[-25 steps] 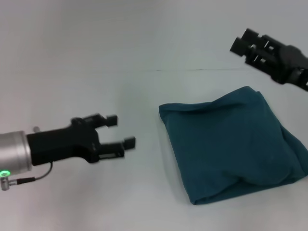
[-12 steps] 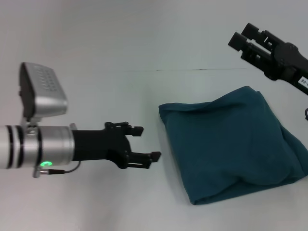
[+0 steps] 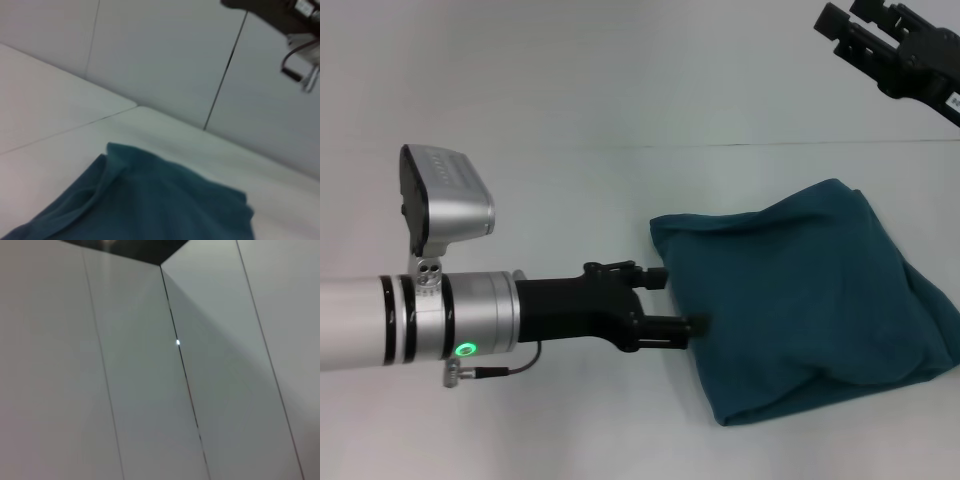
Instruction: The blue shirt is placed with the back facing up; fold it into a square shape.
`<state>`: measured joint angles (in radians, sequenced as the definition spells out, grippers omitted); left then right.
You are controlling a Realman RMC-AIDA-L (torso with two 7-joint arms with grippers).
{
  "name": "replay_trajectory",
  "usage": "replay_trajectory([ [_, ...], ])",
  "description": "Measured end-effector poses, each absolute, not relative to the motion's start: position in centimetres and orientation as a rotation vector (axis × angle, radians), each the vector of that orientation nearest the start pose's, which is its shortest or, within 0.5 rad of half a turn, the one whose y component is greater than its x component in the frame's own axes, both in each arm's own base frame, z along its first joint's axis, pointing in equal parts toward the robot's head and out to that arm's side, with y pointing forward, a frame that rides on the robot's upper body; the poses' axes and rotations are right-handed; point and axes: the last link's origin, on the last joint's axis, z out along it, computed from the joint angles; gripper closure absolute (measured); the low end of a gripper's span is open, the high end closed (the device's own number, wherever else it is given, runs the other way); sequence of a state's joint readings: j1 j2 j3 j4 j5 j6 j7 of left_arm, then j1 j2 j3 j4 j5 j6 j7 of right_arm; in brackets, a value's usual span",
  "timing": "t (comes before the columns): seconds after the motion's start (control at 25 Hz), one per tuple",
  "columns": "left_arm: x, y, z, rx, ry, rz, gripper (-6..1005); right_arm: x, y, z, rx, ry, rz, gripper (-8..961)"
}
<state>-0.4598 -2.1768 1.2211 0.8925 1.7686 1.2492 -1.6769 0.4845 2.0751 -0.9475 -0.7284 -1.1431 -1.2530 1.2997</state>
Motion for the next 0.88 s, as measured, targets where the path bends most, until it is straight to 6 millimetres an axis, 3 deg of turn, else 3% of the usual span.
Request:
replay_trajectory([
  [0.24, -18.5, 33.2, -6.3, -2.786, -0.851, -0.709, 135, 20.2, 40.4, 5.5, -2.141, 0.474, 1.106, 218],
  [0.44, -19.0, 33.3, -6.1, -2.746, -0.98, -0.711, 136, 19.3, 40.5, 5.0, -2.172, 0.424, 1.063, 219],
  [0.68, -19.6, 33.2, -6.4, -2.723, -1.011, -0.688, 137, 18.5, 40.5, 6.9, -2.158, 0.384, 1.096, 219],
  [0.88, -20.5, 32.3, -9.1, -2.736, -1.042, -0.562, 138, 18.2, 39.8, 6.8, -2.18, 0.379, 1.12, 219],
])
